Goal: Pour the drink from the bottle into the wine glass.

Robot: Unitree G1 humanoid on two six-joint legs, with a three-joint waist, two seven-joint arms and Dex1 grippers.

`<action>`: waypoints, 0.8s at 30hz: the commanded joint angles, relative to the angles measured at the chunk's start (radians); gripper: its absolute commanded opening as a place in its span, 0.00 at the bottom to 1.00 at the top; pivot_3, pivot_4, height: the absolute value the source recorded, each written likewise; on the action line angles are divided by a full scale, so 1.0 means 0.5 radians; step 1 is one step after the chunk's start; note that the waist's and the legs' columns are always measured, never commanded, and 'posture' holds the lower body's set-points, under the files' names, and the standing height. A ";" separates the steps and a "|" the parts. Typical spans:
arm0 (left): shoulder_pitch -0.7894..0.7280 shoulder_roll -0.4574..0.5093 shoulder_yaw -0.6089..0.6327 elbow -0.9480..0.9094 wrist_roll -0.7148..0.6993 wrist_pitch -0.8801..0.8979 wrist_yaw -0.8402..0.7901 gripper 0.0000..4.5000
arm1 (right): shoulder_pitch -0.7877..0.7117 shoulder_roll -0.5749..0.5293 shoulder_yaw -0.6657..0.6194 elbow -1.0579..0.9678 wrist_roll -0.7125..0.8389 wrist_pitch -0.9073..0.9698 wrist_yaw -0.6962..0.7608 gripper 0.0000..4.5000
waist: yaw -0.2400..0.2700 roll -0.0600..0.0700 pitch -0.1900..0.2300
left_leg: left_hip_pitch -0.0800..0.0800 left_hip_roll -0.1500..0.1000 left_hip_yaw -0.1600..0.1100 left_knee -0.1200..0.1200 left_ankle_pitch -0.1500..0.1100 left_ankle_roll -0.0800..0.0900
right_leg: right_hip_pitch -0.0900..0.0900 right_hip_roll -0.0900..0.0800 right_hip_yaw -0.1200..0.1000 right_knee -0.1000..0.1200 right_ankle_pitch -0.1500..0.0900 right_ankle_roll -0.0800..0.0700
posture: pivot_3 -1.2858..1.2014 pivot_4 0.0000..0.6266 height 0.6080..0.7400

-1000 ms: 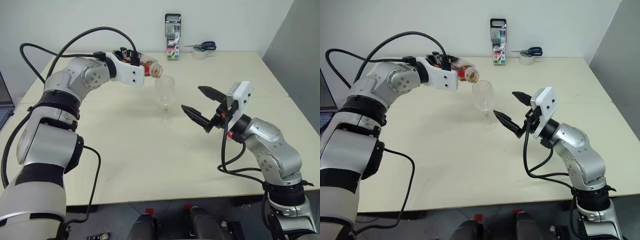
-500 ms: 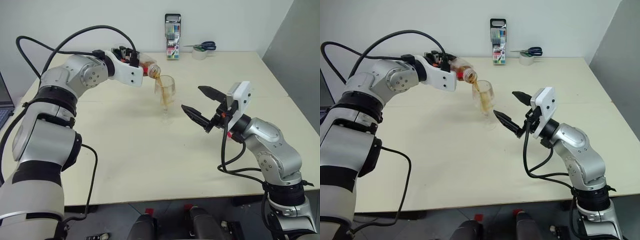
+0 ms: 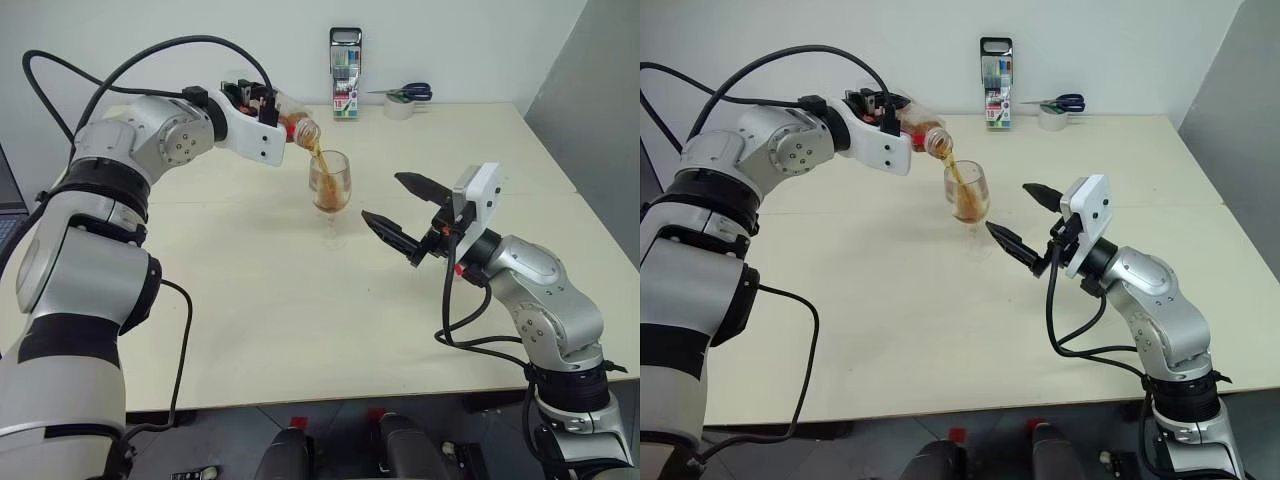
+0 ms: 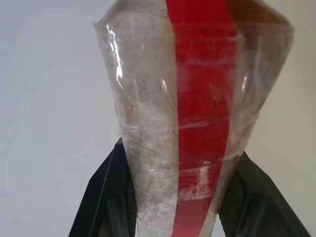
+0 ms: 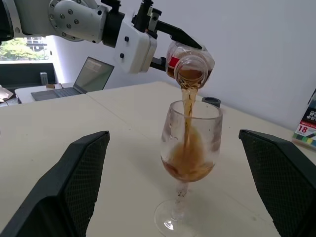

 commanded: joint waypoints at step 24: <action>-0.139 0.003 -0.004 0.032 0.012 0.002 0.058 0.37 | -0.037 0.004 -0.028 -0.051 -0.007 -0.048 -0.008 1.00 | 0.000 0.000 0.000 | 0.000 -0.001 0.001 0.001 0.000 0.000 | 0.000 0.000 0.000 0.001 0.000 0.000 | 0.52 0.24 1.00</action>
